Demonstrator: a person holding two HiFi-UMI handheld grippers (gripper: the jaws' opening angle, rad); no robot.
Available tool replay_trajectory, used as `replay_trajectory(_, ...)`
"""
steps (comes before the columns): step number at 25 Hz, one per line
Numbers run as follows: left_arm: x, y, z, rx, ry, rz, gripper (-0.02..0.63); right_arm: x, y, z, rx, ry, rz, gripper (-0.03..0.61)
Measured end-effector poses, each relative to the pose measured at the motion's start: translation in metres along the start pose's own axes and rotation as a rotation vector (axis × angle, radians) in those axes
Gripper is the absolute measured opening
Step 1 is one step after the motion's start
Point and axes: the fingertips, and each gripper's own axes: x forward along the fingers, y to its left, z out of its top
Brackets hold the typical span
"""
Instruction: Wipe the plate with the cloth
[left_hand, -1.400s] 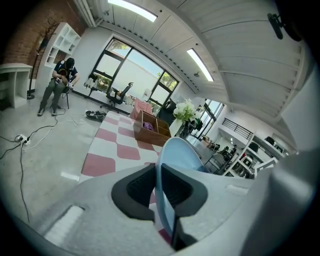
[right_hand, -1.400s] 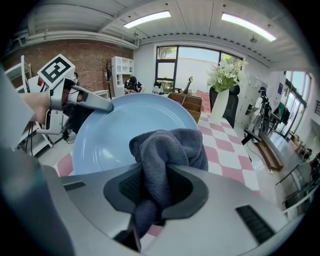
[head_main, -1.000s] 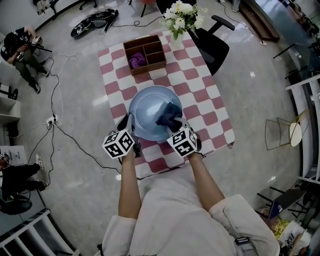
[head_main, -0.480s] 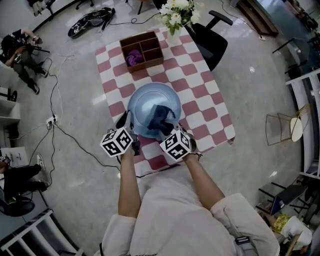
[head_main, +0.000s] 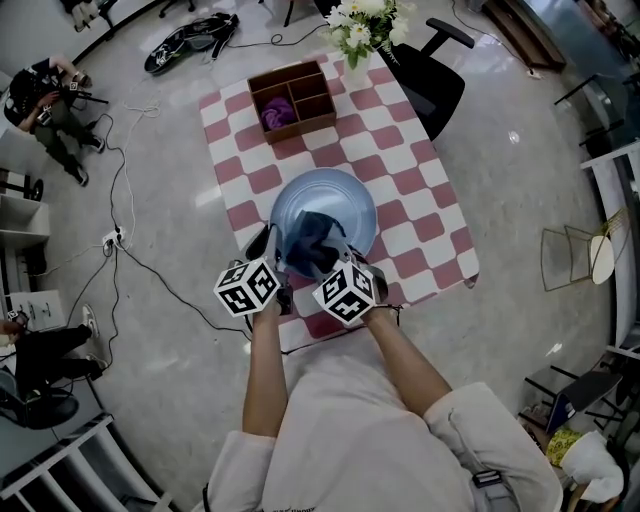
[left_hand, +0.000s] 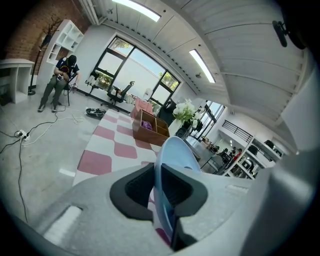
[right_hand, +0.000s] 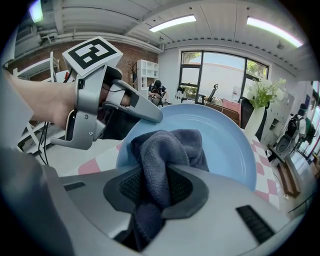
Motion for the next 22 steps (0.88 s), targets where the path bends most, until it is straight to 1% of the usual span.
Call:
replay_trajectory(5, 0.0, -0.007, -0.009, 0.011, 0.027, -0.019, 0.034, 0.002, -0.006, 0.003, 0.01, -0.012, -0.012, 0.095)
replay_trajectory(8, -0.003, -0.006, -0.015, -0.004, 0.04, -0.032, 0.034, 0.002, -0.009, 0.004, 0.013, -0.017, -0.017, 0.095)
replay_trajectory(22, -0.014, -0.006, -0.033, 0.005, 0.073, -0.046, 0.035, 0.007, -0.019, 0.006, 0.024, -0.028, -0.028, 0.095)
